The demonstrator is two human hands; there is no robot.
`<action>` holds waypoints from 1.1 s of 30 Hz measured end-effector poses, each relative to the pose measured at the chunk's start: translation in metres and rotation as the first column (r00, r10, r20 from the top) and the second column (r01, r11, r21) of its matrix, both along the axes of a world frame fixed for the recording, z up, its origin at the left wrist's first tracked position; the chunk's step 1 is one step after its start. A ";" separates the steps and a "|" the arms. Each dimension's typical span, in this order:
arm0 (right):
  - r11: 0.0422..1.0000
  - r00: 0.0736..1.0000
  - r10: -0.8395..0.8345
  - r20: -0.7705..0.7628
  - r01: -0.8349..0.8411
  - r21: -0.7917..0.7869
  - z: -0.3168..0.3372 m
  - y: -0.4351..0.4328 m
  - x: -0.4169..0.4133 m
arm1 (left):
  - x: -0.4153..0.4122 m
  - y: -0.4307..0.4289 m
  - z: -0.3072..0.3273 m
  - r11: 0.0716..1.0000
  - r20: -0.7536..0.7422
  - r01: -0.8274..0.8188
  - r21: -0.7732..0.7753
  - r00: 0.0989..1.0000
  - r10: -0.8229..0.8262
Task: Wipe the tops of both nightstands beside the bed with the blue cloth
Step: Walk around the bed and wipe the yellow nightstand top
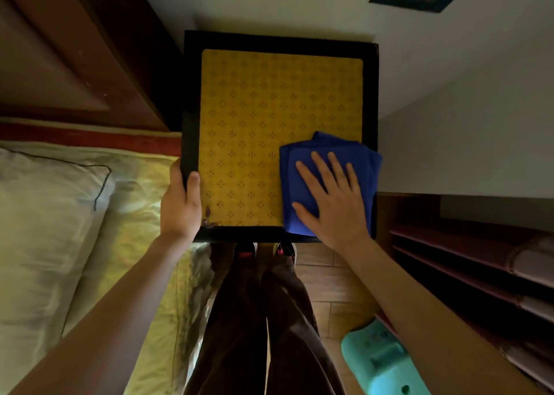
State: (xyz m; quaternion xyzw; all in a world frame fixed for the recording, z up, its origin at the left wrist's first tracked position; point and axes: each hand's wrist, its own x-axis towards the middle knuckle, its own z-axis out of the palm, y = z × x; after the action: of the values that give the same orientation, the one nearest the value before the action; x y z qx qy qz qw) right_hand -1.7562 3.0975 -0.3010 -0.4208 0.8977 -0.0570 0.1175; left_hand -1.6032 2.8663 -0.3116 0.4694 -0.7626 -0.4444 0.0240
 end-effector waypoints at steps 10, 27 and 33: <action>0.985 0.986 -0.118 -0.118 0.102 -0.136 -0.021 -0.041 -0.099 | 0.000 0.002 -0.005 0.998 0.045 -0.028 -0.059 0.999 0.031; 1.000 1.000 -0.022 -0.006 0.022 -0.015 -0.003 0.029 0.003 | -0.002 0.004 0.002 0.998 0.054 -0.023 -0.057 0.998 0.026; 1.000 0.999 0.031 -0.031 -0.031 -0.001 -0.010 0.024 0.018 | 0.000 0.001 -0.002 0.998 0.044 -0.030 -0.056 0.999 0.032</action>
State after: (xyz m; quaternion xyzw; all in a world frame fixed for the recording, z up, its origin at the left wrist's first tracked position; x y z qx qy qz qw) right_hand -1.7379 3.1213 -0.3109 -0.4356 0.8928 -0.0491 0.1039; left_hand -1.6028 2.8676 -0.3138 0.4903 -0.7675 -0.4122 0.0267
